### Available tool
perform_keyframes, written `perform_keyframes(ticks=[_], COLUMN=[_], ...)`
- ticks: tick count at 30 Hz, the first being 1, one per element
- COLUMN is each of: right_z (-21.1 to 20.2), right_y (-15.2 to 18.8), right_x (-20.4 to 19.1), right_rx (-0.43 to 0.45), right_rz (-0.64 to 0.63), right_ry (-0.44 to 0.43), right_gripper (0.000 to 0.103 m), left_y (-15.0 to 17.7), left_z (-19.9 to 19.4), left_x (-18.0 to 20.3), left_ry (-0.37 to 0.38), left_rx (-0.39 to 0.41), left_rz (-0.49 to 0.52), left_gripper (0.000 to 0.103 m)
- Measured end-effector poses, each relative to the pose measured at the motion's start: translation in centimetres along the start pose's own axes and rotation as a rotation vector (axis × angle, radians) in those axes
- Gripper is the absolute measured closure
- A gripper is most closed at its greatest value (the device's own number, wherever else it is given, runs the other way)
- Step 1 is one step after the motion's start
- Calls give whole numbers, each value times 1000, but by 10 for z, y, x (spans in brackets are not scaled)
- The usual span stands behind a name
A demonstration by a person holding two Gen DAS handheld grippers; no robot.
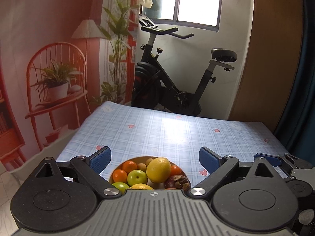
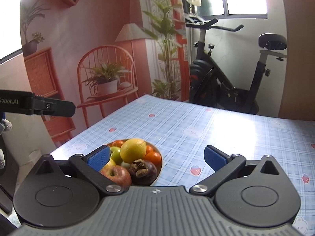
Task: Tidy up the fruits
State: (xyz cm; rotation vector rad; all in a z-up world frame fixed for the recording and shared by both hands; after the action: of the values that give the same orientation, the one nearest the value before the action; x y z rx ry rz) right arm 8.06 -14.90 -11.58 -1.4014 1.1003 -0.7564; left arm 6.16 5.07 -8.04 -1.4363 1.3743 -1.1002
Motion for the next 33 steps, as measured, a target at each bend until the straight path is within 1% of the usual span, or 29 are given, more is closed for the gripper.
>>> perform_keyframes(ticks=[3,6,8,13,17,21,29,33], right_z=[-7,-17,-22,-35,-43,-49,-54,-56], right_y=[-8,-19,-26,-46,-58,-64,-67,-67], right_x=[0,-6,-8,-14,-16,-15,-13,-11], right_rx=[1,20,24,56,70,77,64,62], right_rz=[7,-28,-33,-35,-20,-2,3,-3], right_ry=[47,75,82,129,146,156,196,209], right_gripper=[0,0,0,0,0,0,0,0], left_y=[-7,-12,-17,-29,-34,-38,-38,-39], left_z=[-10,-20,-25,-31,-40,-46,-50,-51], left_x=[5,13,15,21,23,24,28,25], left_ry=[-4,-23,-18,8,5,5,-29,-35], left_rx=[20,35,63,98,121,137,132,135], left_rz=[1,40,55,42,52,49,83,77], left_gripper=[5,5,5,5,5,5,5,5])
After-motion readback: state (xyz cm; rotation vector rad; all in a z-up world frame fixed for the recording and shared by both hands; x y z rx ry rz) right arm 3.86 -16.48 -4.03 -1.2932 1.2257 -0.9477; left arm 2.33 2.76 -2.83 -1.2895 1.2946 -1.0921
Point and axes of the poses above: each gripper's, at about its wrist camera, not at the fingertips, and z roughly the way its jaws point, x to its right, y to its underside, the point moved 4 cm from there along z, roughly the way its jaws point, and after that the axes turned 14 degrees about x, right-handed, at the moved point
